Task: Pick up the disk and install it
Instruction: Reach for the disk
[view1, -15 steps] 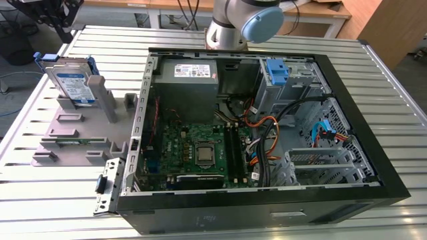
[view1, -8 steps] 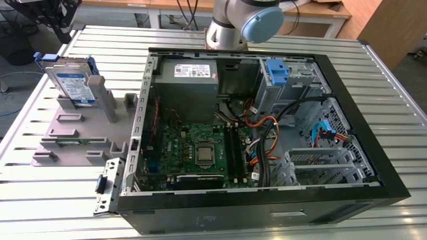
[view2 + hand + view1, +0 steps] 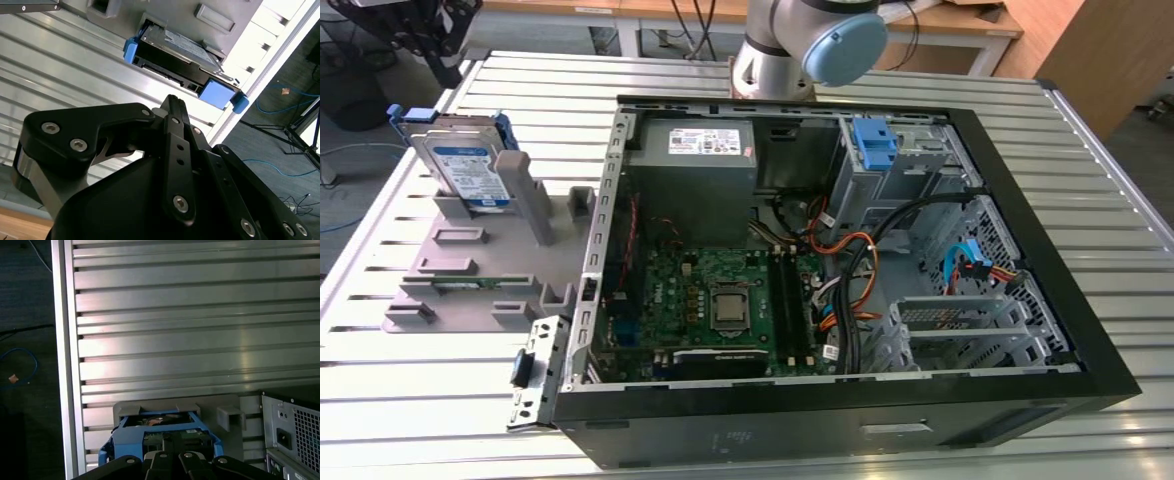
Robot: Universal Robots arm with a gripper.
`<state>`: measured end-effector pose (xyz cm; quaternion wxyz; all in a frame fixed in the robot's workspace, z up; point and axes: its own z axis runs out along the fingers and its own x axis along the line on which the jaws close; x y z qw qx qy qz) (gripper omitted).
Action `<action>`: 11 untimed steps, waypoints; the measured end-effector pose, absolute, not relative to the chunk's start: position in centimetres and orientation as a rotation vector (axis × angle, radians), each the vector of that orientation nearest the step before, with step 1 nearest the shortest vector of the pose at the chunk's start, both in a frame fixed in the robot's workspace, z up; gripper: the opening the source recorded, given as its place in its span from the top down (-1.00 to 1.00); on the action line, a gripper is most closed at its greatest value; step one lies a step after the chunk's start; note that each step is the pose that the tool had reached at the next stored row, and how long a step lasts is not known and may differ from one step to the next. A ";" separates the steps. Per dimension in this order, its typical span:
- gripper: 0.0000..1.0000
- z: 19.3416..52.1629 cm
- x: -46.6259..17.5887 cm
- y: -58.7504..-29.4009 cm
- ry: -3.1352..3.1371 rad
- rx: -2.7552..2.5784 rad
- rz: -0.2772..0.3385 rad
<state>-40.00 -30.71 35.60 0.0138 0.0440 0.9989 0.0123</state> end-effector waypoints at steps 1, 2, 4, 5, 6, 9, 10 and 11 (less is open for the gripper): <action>0.79 35.6 -40.0 -30.8 3.111 0.137 0.038; 0.79 35.6 -40.0 -30.9 3.111 0.137 0.037; 0.79 35.6 -40.0 -31.0 3.111 0.137 0.036; 0.79 35.6 -40.0 -31.0 3.111 0.137 0.036; 0.79 35.6 -40.0 -31.0 3.111 0.137 0.036; 0.79 35.6 -40.0 -31.1 3.111 0.137 0.035; 0.79 35.6 -40.0 -31.1 3.111 0.137 0.035; 0.79 35.6 -40.0 -31.1 3.111 0.137 0.035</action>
